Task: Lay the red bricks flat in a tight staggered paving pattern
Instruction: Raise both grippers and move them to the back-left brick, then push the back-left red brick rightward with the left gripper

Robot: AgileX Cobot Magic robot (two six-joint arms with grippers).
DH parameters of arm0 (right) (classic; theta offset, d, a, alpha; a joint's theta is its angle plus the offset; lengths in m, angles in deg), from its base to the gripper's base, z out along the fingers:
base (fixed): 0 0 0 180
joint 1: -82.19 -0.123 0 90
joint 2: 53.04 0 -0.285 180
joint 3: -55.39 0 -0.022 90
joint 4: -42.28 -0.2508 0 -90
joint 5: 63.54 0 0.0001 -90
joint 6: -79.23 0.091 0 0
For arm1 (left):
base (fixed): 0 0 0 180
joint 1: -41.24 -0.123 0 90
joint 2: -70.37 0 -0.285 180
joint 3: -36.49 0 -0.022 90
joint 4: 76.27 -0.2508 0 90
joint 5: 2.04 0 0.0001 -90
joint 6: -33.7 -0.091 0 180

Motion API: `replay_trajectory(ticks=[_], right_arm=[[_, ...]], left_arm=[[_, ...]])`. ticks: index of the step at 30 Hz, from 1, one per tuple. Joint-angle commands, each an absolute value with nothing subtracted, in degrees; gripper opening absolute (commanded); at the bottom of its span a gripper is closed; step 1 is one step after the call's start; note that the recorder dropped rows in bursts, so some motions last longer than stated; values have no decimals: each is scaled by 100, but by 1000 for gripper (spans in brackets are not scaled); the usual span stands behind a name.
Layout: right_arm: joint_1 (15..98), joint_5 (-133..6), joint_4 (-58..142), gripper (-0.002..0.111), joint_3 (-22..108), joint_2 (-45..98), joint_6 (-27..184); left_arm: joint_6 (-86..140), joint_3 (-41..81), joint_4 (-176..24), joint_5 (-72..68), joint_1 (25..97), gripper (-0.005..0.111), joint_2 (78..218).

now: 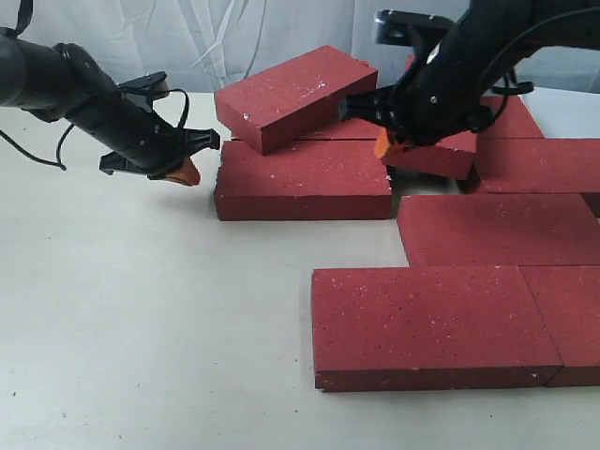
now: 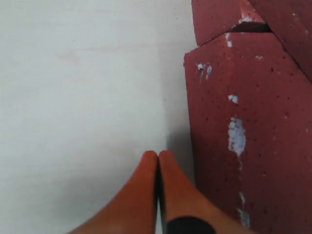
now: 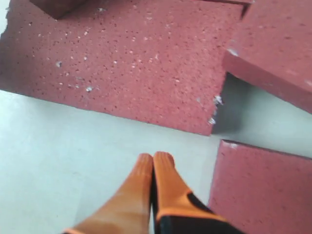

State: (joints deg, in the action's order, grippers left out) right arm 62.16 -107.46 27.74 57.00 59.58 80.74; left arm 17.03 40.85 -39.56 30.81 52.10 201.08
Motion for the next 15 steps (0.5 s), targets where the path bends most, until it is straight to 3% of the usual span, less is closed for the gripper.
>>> replay_trajectory(ticks=[1, 15], right_arm=[[6961, -11624, 2825, -1, 5731, 5503, 7851], [7077, -11689, 3132, -1, 5731, 5040, 7781]], left_arm=[[1710, 4236, -3677, 3348, 5240, 0, 20273], [1710, 4273, -3326, 2920, 5752, 0, 20276]])
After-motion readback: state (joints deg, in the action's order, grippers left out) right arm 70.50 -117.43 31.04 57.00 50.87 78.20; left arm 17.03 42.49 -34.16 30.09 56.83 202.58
